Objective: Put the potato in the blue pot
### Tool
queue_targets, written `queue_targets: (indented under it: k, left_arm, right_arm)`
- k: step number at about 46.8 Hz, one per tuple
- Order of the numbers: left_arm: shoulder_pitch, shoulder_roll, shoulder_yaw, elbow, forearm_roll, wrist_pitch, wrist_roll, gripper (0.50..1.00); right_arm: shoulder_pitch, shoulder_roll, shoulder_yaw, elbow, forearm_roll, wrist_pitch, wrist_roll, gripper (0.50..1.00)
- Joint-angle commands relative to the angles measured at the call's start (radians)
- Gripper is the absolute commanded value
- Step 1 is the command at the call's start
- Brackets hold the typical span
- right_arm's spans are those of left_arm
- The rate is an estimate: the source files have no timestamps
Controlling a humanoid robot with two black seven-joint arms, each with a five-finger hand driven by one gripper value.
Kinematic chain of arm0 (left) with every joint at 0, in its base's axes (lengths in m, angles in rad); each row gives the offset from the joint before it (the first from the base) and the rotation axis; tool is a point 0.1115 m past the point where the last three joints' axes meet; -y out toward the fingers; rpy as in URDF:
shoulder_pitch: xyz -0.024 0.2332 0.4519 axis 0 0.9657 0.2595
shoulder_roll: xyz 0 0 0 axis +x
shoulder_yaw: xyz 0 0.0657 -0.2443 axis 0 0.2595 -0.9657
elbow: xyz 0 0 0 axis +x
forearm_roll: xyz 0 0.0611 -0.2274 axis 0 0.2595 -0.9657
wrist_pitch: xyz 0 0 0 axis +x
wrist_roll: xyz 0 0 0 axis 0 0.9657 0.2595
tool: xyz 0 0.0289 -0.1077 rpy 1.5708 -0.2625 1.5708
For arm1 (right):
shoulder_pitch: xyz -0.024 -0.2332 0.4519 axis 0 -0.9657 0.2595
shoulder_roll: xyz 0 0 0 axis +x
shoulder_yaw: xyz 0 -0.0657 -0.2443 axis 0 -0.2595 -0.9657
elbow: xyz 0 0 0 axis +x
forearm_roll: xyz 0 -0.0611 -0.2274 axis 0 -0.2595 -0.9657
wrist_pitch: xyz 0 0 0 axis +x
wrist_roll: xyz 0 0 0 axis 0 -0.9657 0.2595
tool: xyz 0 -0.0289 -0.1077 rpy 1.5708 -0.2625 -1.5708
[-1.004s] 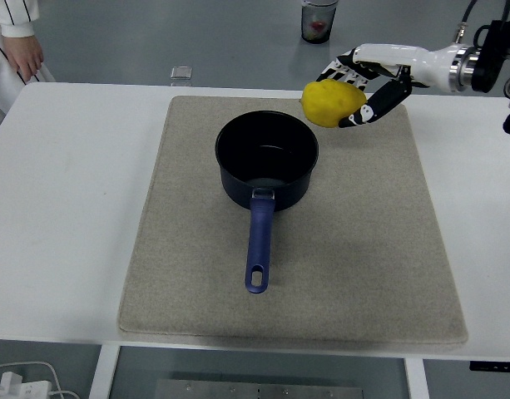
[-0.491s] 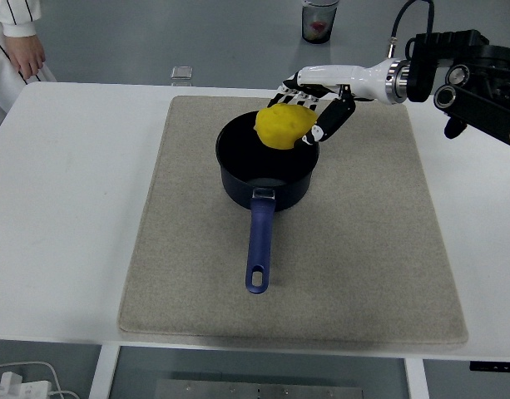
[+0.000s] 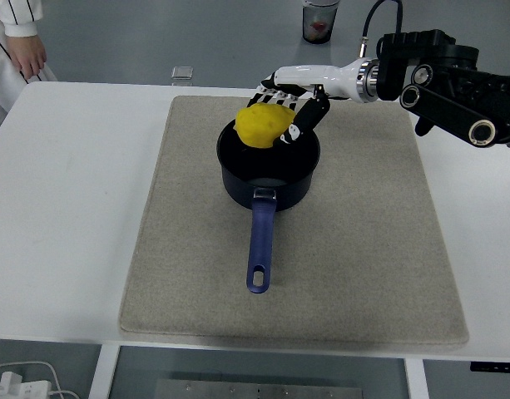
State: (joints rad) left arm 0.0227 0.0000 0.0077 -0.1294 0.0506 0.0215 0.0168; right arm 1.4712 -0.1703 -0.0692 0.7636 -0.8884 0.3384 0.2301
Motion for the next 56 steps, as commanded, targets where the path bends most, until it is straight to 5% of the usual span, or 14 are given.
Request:
queue_targets:
  k: [1,26,36,41,56]
  left_arm:
    - [0.000,0.000,0.000,0.001,0.000,0.000,0.000,0.996]
    - [0.000,0.000,0.000,0.001,0.000,0.000,0.000,0.996]
    - [0.000,0.000,0.000,0.001,0.000,0.000,0.000,0.996]
    - [0.000,0.000,0.000,-0.001,0.000,0.000,0.000,0.996]
    - [0.000,0.000,0.000,0.001,0.000,0.000,0.000,0.996]
  right_arm:
    - [-0.006,0.008,0.003,0.000,0.000,-0.004,0.000,0.500]
    - [-0.046,0.037,-0.014,-0.047,-0.018,-0.004,0.000,0.500]
    - [-0.054,0.037,-0.020,-0.047,-0.012,-0.005,0.000,0.780]
    - [-0.054,0.037,-0.020,-0.047,-0.009,-0.007,0.002,0.848]
    - [-0.057,0.035,-0.020,-0.047,-0.006,-0.004,0.002,0.889]
